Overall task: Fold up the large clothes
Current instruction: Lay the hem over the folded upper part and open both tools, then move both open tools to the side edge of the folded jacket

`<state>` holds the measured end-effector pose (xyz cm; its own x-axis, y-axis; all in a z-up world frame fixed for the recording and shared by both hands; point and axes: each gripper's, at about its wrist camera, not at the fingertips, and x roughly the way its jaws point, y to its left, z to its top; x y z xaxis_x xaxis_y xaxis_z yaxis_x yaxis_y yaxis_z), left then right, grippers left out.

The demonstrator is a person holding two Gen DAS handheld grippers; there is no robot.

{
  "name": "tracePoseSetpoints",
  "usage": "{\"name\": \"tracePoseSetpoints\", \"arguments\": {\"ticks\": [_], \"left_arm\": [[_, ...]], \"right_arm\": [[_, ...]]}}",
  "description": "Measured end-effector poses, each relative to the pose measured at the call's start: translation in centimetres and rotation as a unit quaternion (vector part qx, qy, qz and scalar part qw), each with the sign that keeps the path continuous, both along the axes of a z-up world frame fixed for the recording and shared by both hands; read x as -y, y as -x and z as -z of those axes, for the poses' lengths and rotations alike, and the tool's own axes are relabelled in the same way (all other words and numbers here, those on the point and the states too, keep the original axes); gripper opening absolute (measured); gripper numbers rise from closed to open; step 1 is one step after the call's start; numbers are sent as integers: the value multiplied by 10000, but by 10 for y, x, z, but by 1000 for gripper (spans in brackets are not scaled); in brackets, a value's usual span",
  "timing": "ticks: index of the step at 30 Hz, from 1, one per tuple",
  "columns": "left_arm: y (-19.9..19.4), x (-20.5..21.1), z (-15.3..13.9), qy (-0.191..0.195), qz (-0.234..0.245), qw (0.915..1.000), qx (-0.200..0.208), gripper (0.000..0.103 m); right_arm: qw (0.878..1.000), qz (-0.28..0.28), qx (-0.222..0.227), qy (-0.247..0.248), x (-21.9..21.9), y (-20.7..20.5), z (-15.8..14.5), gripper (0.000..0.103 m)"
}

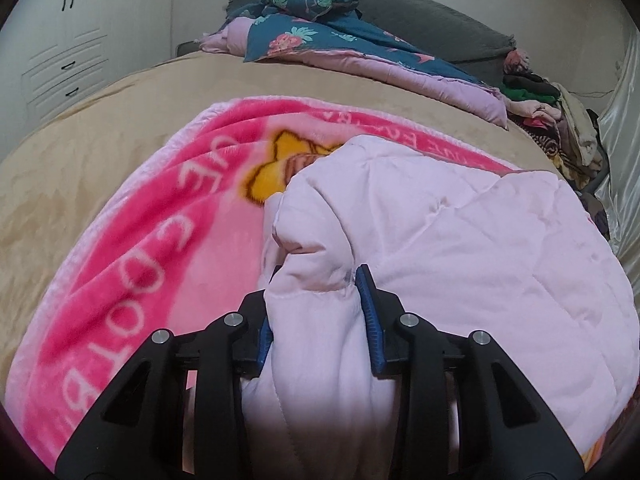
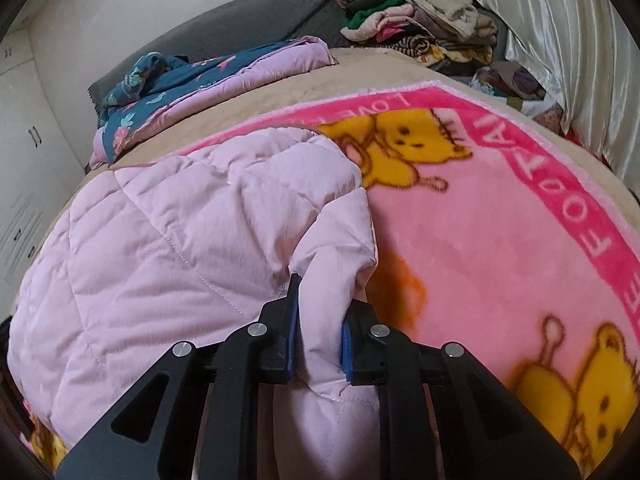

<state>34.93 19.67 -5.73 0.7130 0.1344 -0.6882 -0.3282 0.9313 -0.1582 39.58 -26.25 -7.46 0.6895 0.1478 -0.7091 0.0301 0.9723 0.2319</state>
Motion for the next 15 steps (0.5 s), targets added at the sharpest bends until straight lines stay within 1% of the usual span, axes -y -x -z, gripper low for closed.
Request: {"name": "tracePoseSetpoints", "arguments": {"ticks": [1,2,3,4,5,6,7,8,9,10,12,14,15], "left_arm": [[5,1,-4,-31,-28,10000,42,29],[7,3,-7,-63,-29,10000,62,34],[10,4,-9,-79,-11,10000,53,39],[14,5,-12,-78,14,10000,55,47],[16,6,-14,-88,26,9999,70,53],[20,8,-18,-102,46,9999,90,56],[22,9,-20,-121,52,9999,108,62],[27,11,-24,-154,45,9998,125,68],[31,13,-28,-179,29,9998,130,69],[35,15,-31,-194,30,9997,141,73],[41,18,-35,-183,67,9997,178,78],[48,21,-39,-173,105,9995,235,85],[52,24,-42,-169,134,9994,262,86]], "right_arm": [[10000,11,-4,-19,1,2,-1,18],[10000,21,-12,-55,2,5,-4,21],[10000,30,-3,-75,3,7,-6,26],[9999,55,33,-137,6,11,-10,30],[9996,70,110,-257,9,17,-15,42],[9993,75,176,-326,11,22,-19,56],[9988,87,308,-378,13,30,-26,63],[9983,74,463,-357,13,39,-33,71],[9978,51,590,-287,13,47,-40,77],[9974,23,676,-247,12,54,-46,80],[9964,-50,805,-265,10,65,-54,91],[9952,-123,930,-266,8,79,-62,95],[9947,-145,984,-258,8,85,-66,96]]}}
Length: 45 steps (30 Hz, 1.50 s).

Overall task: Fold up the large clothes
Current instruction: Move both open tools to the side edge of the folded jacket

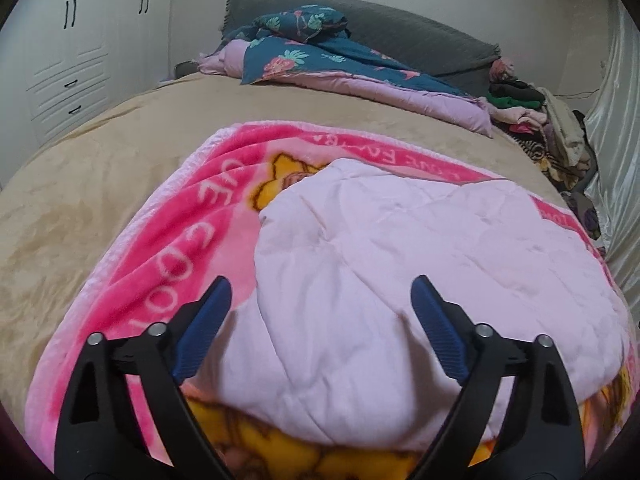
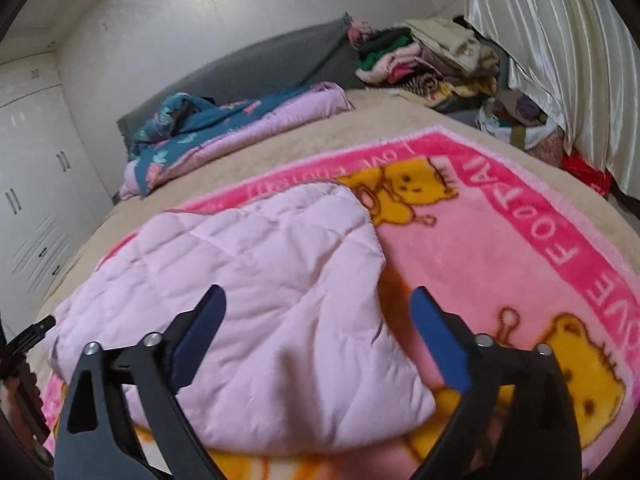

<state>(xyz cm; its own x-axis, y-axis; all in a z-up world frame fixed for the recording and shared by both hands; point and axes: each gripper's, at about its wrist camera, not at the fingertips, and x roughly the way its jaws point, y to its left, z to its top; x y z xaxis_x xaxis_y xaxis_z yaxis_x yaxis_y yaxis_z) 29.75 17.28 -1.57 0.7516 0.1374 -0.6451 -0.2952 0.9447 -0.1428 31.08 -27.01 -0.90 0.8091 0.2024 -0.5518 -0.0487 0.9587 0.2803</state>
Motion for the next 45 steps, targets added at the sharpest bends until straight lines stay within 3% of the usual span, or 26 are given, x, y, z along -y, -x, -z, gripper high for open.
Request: {"name": "tracePoseSetpoints", "arguments": {"ticks": [3,7,26,34,45], "left_arm": [[8,4,-3,-18,26,10000,38,93],[17,9,-3,-16,40,10000,21,93],[47,5,24,527,-129,9983,-202,93],[63,11,28,741,-177,9969,-186,93],[75,20,43,1508,-74,9885,-49,93]], "right_arm": [[10000,-49,80,-26,-1,15,-8,98],[9999,-83,44,-86,-3,31,-10,99],[9976,262,-534,-350,1,62,35,99],[9978,223,-530,-332,-7,72,40,99],[9931,397,-757,-801,-4,78,57,99]]}}
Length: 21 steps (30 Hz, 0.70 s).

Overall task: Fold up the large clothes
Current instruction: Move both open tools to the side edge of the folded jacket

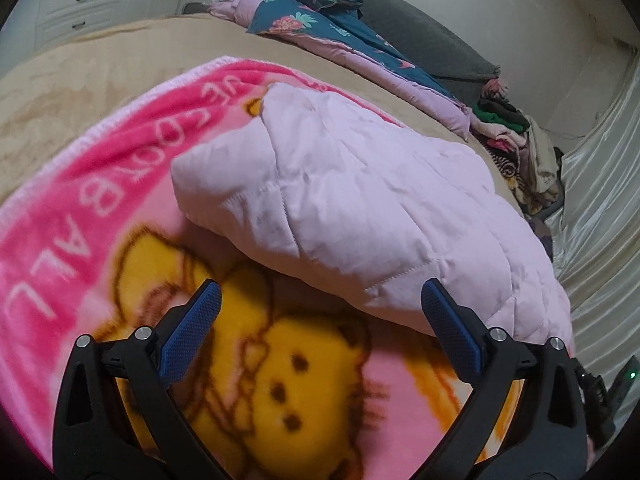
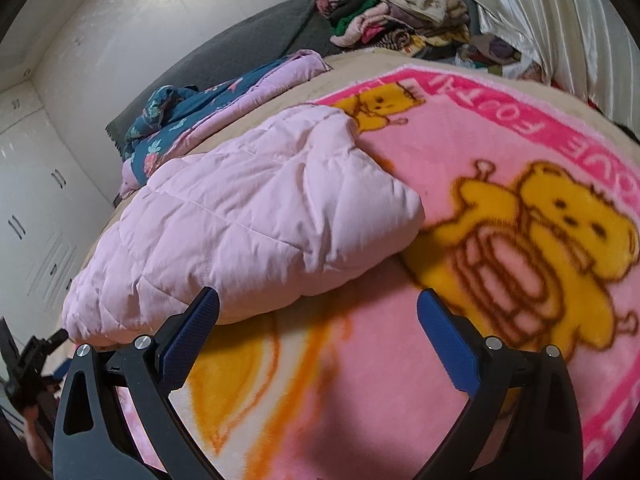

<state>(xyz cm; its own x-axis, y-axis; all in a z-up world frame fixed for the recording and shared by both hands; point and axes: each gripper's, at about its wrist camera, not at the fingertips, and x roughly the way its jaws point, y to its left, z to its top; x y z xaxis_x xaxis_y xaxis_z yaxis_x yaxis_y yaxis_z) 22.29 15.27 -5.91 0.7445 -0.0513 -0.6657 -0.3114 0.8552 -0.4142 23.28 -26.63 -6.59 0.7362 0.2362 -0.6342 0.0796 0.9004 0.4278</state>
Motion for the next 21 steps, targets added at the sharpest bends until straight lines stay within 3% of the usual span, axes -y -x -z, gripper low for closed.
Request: {"name": "tracePoseSetpoints", "arguments": {"ticks": [4,9,21], "left_arm": [[-3,-6,7,99,-90,9999,25,93],[-5,-18,14,506,-194,9985,96,93],[-15,-38,20,1103,-373,9929,247,93]], "right_arm": [[9997,131,-47,-179,2,-4,0,99],[9986,366,-54,-368,7,-12,-2,99],[9900,622,-620,-1103,17,-42,19,99]]}}
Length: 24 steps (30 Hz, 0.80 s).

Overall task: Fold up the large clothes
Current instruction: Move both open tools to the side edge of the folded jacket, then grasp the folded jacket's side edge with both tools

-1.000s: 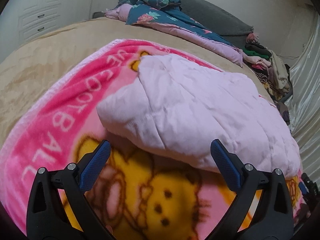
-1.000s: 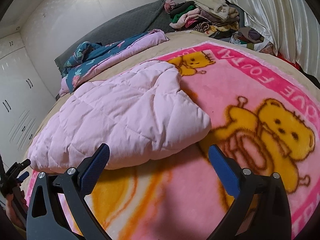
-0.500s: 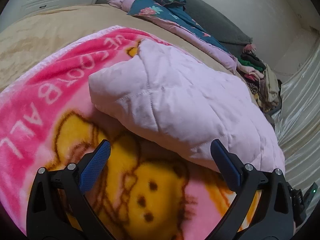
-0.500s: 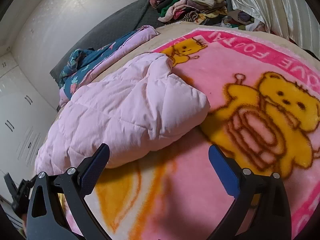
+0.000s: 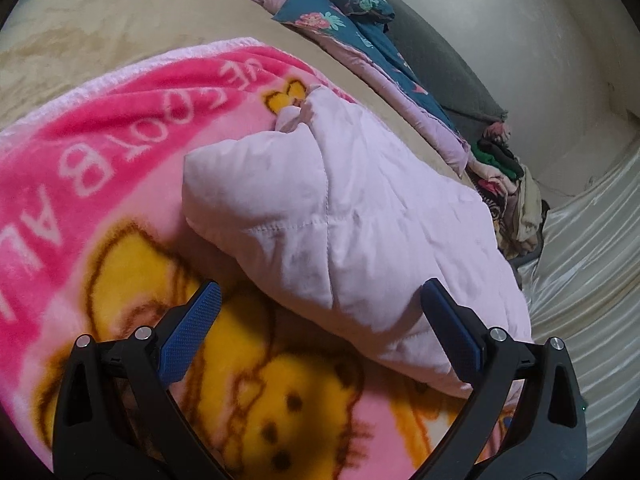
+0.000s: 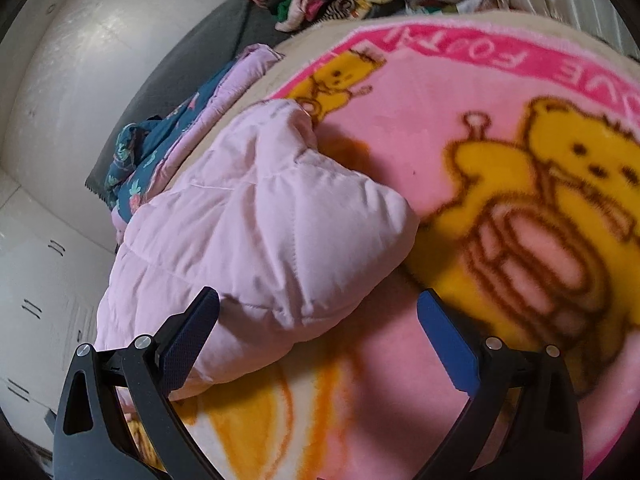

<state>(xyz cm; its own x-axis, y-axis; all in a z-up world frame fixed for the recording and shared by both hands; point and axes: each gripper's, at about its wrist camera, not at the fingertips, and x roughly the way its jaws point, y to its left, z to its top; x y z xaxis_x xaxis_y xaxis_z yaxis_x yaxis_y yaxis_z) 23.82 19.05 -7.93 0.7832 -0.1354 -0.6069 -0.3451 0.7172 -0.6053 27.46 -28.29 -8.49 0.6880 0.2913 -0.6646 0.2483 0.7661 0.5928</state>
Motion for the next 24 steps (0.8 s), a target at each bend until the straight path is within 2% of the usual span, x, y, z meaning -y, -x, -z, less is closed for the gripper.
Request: {"name": "tracePoseSetpoints", "arguments": {"ticks": [7,14,20,24], "left_arm": [[-19,-7,6,472,-36,9989,15,93],[-37,-10,18,691,-172,9974,-113,95],[-55,-8,23,692,-304,9966,-320,95],[-61,-8,24,666,-367,9966,-322,95]], "right_arm": [[9998,-99,-45,-173,-3,-16,5,99],[9996,-104,-138,-226,-10,-40,11,99],[9995,-64,-132,-287,-13,-51,17,99],[9993,-112,-13,-344,-13,-53,21,99]]}}
